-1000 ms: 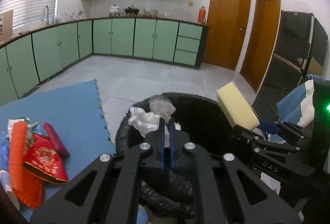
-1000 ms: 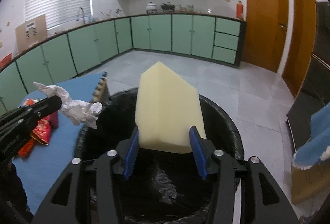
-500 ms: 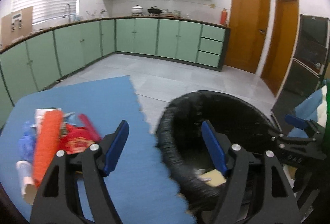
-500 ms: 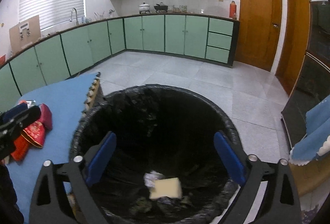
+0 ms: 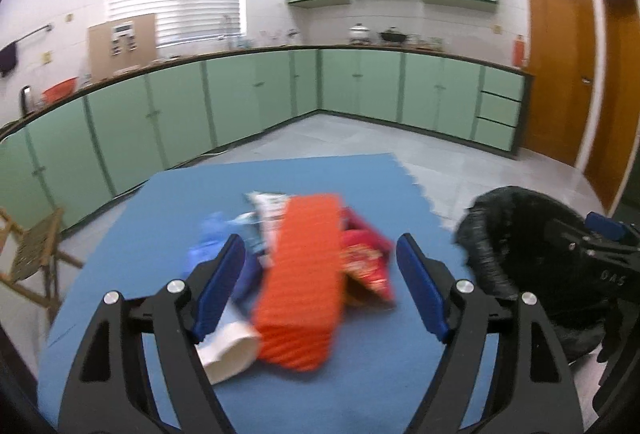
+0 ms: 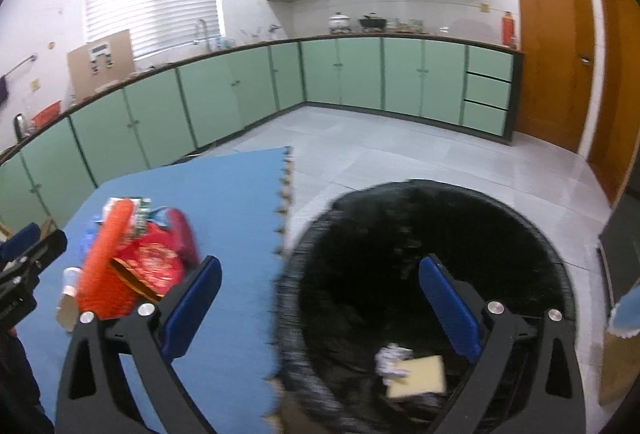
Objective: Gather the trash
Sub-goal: 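Return the right tool to the mat and grasp the orange foam net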
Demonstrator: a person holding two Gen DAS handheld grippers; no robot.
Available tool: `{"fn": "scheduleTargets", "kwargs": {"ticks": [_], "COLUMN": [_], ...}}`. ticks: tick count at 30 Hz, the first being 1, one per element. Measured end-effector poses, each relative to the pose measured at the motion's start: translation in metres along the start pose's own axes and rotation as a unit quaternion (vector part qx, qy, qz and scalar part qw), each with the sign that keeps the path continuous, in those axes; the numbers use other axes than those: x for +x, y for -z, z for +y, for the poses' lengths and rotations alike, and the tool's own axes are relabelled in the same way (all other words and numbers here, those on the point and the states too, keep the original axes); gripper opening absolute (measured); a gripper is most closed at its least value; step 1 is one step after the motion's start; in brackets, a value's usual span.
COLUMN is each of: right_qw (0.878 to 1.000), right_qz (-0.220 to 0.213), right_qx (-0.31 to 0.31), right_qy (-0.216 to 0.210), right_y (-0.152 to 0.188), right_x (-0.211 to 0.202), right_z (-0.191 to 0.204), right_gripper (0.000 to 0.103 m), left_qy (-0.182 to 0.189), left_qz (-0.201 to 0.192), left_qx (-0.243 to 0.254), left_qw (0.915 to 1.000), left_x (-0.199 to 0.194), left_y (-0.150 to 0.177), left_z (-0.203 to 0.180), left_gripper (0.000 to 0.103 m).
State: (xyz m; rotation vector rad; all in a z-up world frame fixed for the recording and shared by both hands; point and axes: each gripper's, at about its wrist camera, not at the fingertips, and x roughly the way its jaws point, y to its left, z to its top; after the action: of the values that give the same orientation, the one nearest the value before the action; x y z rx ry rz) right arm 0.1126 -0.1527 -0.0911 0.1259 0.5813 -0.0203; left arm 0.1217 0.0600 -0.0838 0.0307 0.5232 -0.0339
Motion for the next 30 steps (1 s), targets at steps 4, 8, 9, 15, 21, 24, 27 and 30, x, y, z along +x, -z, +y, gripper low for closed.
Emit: {"fn": "scheduleTargets", "kwargs": {"ticks": [4, 8, 9, 15, 21, 24, 27, 30], "right_qw": [0.999, 0.997, 0.997, 0.993, 0.988, 0.985, 0.98, 0.975], "right_qz": [-0.004, -0.008, -0.008, 0.001, 0.022, 0.032, 0.047, 0.061], "right_qx": [-0.012, -0.024, -0.027, -0.052, -0.073, -0.085, -0.102, -0.109], "right_qy": [-0.038, -0.068, -0.075, -0.11, -0.133, -0.147, -0.164, -0.182], "right_y": [0.001, 0.004, 0.003, 0.011, 0.018, 0.023, 0.028, 0.032], "right_x": [0.009, 0.015, 0.018, 0.028, 0.039, 0.041, 0.043, 0.046], "right_z": [0.042, 0.076, 0.084, 0.127, 0.152, 0.161, 0.171, 0.175], "right_gripper": [0.097, 0.097, 0.097, 0.091, 0.079, 0.07, 0.056, 0.035], "left_qy": [-0.034, -0.064, -0.071, -0.096, -0.107, -0.11, -0.109, -0.108], "left_qz": [0.009, 0.015, 0.017, 0.028, 0.037, 0.038, 0.042, 0.045], "left_qx": [-0.017, -0.032, -0.034, -0.044, -0.056, -0.056, -0.06, -0.06], "left_qw": [0.9992, 0.9973, 0.9967, 0.994, 0.9919, 0.9916, 0.9914, 0.9913], "left_x": [-0.003, -0.007, -0.007, -0.004, -0.001, 0.002, 0.003, 0.005], "left_y": [0.007, 0.017, 0.019, 0.025, 0.03, 0.031, 0.033, 0.035], "left_z": [0.032, 0.062, 0.07, 0.096, 0.11, 0.11, 0.112, 0.112], "left_gripper": [0.076, 0.076, 0.076, 0.076, 0.076, 0.076, 0.076, 0.076]}}
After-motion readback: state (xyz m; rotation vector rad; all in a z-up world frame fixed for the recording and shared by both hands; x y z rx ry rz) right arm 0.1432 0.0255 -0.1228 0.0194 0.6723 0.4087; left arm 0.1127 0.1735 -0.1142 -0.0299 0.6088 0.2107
